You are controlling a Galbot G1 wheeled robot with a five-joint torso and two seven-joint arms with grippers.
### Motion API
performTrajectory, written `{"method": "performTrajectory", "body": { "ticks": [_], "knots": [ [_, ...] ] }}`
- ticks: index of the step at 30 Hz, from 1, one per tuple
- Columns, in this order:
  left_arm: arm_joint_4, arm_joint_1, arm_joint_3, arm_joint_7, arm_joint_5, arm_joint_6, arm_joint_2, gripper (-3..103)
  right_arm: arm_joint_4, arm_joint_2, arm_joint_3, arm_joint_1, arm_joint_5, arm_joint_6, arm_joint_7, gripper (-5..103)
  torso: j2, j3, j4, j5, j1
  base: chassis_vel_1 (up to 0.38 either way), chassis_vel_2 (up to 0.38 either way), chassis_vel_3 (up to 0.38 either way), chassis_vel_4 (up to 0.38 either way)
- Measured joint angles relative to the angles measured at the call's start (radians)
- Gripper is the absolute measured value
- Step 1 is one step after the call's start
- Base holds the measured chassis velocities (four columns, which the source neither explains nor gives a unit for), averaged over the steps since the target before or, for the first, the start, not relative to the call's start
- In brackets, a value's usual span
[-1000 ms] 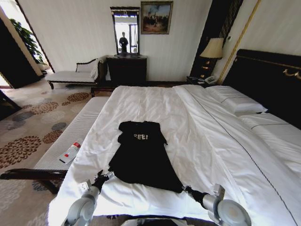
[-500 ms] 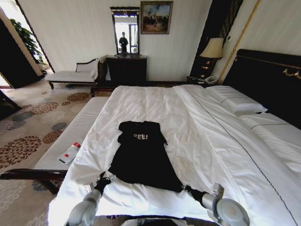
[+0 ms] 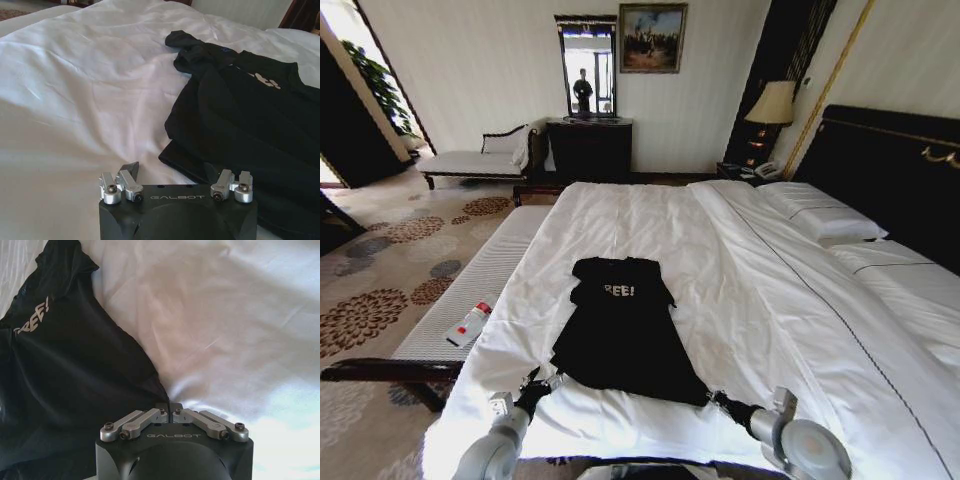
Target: Fold the clothes on the bed.
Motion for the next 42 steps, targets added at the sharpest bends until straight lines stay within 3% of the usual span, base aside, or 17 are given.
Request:
{"method": "performTrajectory", "body": {
  "ticks": [1,4,6,15,16,19,21,23,33,36,42],
  "knots": [
    [0.0,0.0,0.0,0.0,0.0,0.0,0.0,76,0.0,0.0,0.0,0.0,0.0,0.0,0.0,1,0.0,0.0,0.0,0.0,0.0,0.0,0.0,0.0,0.0],
    [0.009,-0.014,0.012,-0.001,-0.003,0.005,0.0,62,0.004,0.001,0.004,-0.003,0.0,0.0,0.001,1,0.0,0.0,0.0003,0.0,0.0,0.0,0.0,0.0,0.0],
    [0.012,-0.017,0.014,-0.001,-0.003,0.005,0.001,62,0.005,0.001,0.005,-0.004,0.0,0.0,0.001,1,0.0,0.0,0.0003,-0.0001,0.0,0.0,0.0,0.0,0.0],
    [0.038,-0.05,0.018,-0.003,-0.017,0.01,0.004,27,0.007,0.003,0.008,-0.004,-0.001,0.0,0.001,1,0.0,0.0,0.0002,0.0,0.0,0.0,0.0,0.0,0.0],
    [0.038,-0.05,0.018,-0.003,-0.017,0.01,0.004,27,0.007,0.003,0.008,-0.004,-0.001,0.0,0.001,1,0.0,0.0,0.0002,0.0,0.0,0.0,0.0,0.0,0.0],
    [0.044,-0.06,0.021,-0.003,-0.024,0.013,0.003,11,0.007,0.002,0.009,-0.004,-0.001,0.0,0.001,1,0.0,0.0,0.0001,0.0,0.0,0.0,0.0,0.0,0.0],
    [0.044,-0.061,0.023,-0.004,-0.024,0.013,0.002,11,0.007,0.002,0.01,-0.004,-0.001,0.0,0.001,1,0.0,0.0,0.0001,0.0,0.0,0.0,0.0,0.0,0.0],
    [0.044,-0.061,0.026,-0.005,-0.024,0.014,0.002,3,0.007,0.0,0.012,-0.004,0.0,0.0,0.001,1,0.0,0.0,0.0002,0.0001,0.0,0.0,0.0,0.0,0.0],
    [-0.006,-0.01,-0.001,-0.007,0.02,-0.003,-0.006,0,0.015,0.001,0.012,-0.004,0.0,0.0,0.006,1,0.0,0.0,0.0001,0.0001,0.0,0.0,0.0,0.0,0.0],
    [-0.052,0.042,-0.027,-0.009,0.049,-0.01,-0.017,0,0.025,0.0,0.012,-0.008,-0.002,0.0,0.012,1,0.0,0.0,-0.0001,-0.0001,0.0,0.0,0.0,0.0,0.0],
    [-0.219,0.262,-0.107,-0.003,0.143,-0.034,-0.08,0,0.069,-0.01,-0.003,-0.037,-0.067,0.0,0.013,1,0.0,0.0,0.0006,0.0002,0.0,0.0,0.0,0.0,0.0]
  ]
}}
